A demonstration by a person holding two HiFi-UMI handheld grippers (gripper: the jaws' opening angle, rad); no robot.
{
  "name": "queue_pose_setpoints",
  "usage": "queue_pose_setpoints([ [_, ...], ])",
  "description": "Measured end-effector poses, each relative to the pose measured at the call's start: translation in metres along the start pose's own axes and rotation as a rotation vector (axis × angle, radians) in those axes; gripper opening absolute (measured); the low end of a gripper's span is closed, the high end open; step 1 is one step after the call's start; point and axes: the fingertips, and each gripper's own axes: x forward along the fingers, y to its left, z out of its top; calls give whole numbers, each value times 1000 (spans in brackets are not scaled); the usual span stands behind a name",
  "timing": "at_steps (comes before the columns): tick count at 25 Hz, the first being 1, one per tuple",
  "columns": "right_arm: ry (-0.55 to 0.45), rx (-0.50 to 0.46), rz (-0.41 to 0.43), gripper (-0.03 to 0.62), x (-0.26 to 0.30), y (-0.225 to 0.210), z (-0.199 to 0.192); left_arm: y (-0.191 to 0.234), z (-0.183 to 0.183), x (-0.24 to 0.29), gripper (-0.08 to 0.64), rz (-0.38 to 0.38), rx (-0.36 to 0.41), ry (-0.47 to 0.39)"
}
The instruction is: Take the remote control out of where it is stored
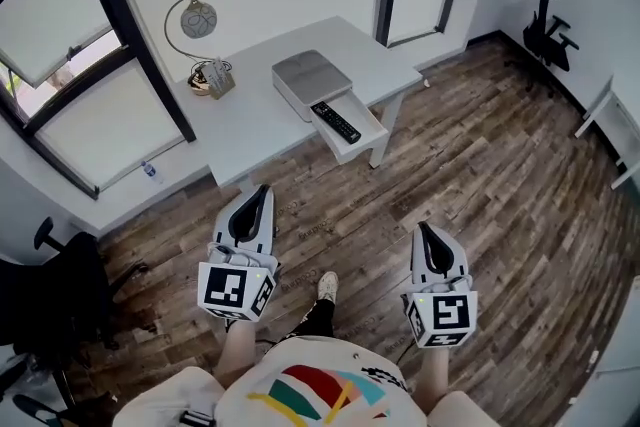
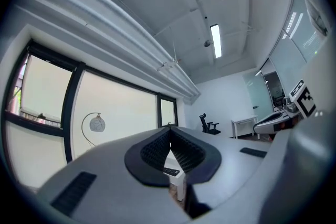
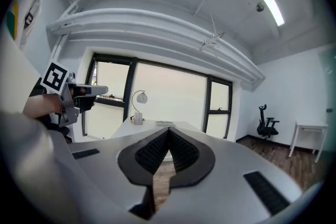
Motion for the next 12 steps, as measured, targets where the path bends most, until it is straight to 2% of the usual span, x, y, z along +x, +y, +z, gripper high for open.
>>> queue_pose_setpoints([
  [6,38,-27,61,0,59,6,6,23,-16,54,9,11,24,49],
  [9,32,-22,76,0,83,3,14,37,-23,71,9,20,-14,47],
  [12,38,-58,78,0,109,-3,19,52,-31,91,9,29,-32,46],
])
